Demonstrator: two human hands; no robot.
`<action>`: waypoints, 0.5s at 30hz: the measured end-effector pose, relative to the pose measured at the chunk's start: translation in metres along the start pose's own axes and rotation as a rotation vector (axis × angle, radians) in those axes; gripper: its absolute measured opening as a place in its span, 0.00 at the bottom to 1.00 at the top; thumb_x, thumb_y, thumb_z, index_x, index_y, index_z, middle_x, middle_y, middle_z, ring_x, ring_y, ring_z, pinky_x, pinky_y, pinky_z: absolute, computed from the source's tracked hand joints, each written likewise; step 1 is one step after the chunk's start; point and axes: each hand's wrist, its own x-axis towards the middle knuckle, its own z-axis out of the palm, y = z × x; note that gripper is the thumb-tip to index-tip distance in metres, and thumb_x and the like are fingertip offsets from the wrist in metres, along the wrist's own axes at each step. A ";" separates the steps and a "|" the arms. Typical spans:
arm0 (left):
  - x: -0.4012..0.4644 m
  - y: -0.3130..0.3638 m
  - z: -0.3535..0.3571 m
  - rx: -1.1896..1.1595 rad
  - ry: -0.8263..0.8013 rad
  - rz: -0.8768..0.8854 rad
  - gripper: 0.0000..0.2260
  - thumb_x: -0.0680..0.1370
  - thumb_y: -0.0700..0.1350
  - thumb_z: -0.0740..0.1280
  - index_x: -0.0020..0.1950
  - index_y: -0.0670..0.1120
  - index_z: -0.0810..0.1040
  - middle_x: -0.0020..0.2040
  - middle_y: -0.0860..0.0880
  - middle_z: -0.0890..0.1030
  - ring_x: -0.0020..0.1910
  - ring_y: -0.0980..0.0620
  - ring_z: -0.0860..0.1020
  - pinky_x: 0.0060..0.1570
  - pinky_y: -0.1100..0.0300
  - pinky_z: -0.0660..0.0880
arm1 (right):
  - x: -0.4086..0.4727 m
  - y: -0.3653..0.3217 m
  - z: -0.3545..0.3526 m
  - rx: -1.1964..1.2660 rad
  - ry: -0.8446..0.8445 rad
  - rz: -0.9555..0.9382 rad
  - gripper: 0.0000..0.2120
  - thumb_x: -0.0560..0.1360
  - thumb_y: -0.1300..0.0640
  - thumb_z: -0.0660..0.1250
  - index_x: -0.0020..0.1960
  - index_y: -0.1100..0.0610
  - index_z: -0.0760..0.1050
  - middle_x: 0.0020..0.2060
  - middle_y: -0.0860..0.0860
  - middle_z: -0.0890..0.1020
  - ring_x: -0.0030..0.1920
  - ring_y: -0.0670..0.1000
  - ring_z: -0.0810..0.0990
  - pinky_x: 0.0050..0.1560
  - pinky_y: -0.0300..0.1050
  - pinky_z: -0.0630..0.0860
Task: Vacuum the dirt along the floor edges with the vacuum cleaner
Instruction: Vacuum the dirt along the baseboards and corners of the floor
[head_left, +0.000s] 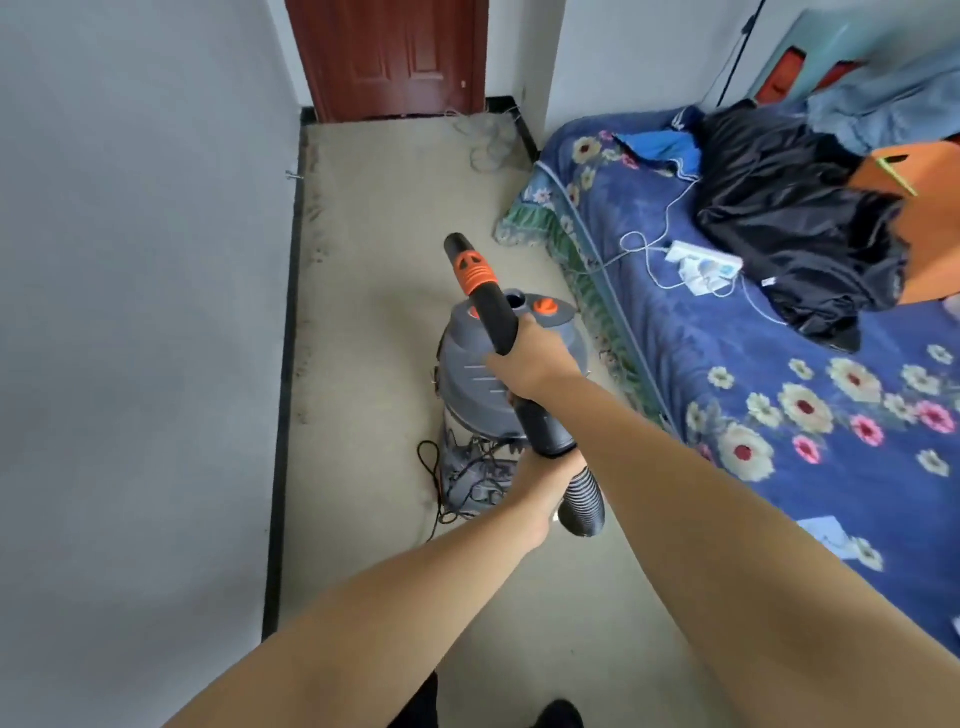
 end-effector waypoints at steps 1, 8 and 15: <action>-0.008 -0.003 0.027 0.010 -0.021 0.003 0.04 0.74 0.46 0.71 0.46 0.49 0.78 0.35 0.57 0.81 0.35 0.61 0.78 0.33 0.66 0.71 | -0.013 0.017 -0.021 -0.007 0.029 -0.003 0.20 0.74 0.56 0.66 0.62 0.58 0.65 0.38 0.51 0.76 0.38 0.55 0.79 0.35 0.46 0.74; -0.053 -0.009 0.178 0.044 -0.167 0.009 0.09 0.72 0.48 0.72 0.50 0.50 0.79 0.38 0.55 0.80 0.35 0.58 0.77 0.33 0.63 0.69 | -0.086 0.112 -0.152 0.017 0.255 0.017 0.13 0.72 0.54 0.66 0.51 0.56 0.64 0.43 0.56 0.79 0.42 0.61 0.81 0.42 0.54 0.80; -0.034 0.028 0.216 0.095 -0.138 0.109 0.04 0.74 0.45 0.71 0.41 0.48 0.77 0.33 0.52 0.80 0.26 0.60 0.78 0.23 0.72 0.68 | -0.079 0.123 -0.197 0.048 0.396 -0.093 0.14 0.73 0.55 0.66 0.53 0.58 0.65 0.40 0.56 0.77 0.41 0.61 0.78 0.41 0.55 0.78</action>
